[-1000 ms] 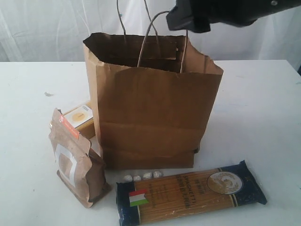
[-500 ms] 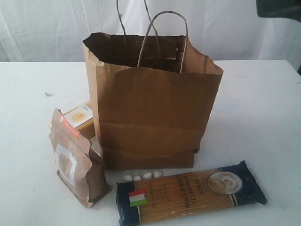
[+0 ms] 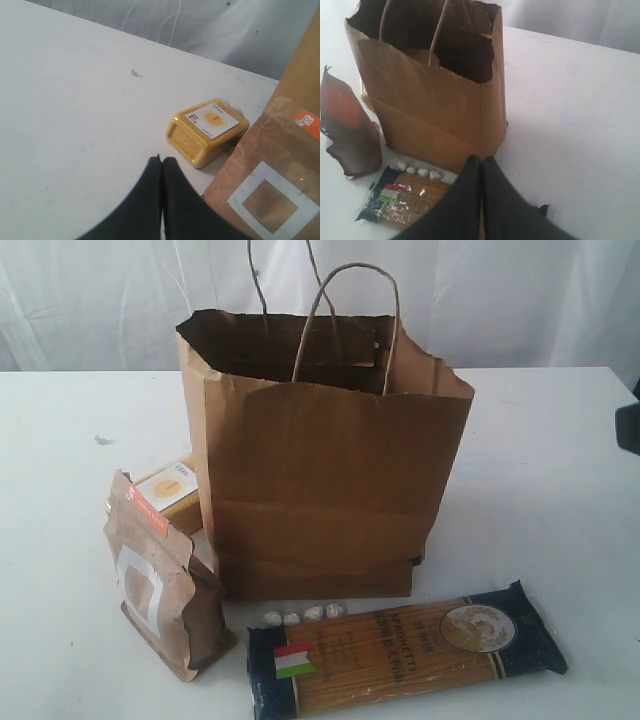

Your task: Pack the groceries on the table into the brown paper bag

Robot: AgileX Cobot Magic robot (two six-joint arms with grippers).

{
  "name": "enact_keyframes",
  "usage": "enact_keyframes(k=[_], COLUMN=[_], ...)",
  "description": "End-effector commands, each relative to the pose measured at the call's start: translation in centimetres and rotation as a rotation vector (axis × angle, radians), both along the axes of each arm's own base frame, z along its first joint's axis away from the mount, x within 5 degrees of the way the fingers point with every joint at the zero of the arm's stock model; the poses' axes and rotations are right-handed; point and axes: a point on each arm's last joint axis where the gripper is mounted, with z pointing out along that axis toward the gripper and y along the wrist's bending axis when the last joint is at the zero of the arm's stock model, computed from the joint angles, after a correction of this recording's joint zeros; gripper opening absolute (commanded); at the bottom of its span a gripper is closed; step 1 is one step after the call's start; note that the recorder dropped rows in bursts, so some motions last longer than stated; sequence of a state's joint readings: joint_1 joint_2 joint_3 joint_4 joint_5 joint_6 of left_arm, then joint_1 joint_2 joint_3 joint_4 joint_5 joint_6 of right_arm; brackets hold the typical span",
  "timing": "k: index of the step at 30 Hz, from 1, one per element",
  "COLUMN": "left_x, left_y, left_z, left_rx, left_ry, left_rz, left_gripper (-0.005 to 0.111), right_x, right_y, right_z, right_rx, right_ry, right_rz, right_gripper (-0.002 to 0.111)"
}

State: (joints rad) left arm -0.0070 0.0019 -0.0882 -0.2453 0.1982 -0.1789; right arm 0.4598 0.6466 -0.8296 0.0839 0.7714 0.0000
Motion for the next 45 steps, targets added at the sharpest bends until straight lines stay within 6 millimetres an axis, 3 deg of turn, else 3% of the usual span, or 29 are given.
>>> enact_keyframes(k=[1,11,24,28,31,38,45], left_x=[0.0,0.0,0.0,0.0,0.0,0.0,0.0], left_y=[-0.1,-0.1,-0.1,-0.1,-0.1,-0.1,-0.1], left_z=[-0.2,-0.2,-0.2,-0.2,-0.2,-0.2,-0.2], left_rx=[-0.009,-0.009,-0.009,-0.009,-0.009,-0.009,-0.009], left_ry=[0.001,0.001,0.001,0.001,0.001,0.001,0.001], left_rz=[-0.006,-0.006,-0.006,-0.006,-0.006,-0.006,-0.006], left_gripper=[0.001,0.001,0.001,0.001,0.001,0.001,0.001], right_x=[-0.5,-1.5,-1.3,-1.0,-1.2,-2.4,-3.4], right_y=[-0.3,0.3,0.3,0.4,-0.1,-1.8,-3.1], right_z=[-1.4,-3.0,-2.6,-3.5,-5.0,-11.3,-16.2], right_rx=[0.021,0.179,0.161,0.151,0.179,0.181,0.203], right_ry=[-0.055,0.043,-0.021,-0.035,-0.108,-0.176,-0.188], right_rz=[-0.006,0.028,0.038,0.04,0.011,-0.104,-0.234], right_gripper=[0.0,0.0,0.0,0.0,0.0,0.0,0.0])
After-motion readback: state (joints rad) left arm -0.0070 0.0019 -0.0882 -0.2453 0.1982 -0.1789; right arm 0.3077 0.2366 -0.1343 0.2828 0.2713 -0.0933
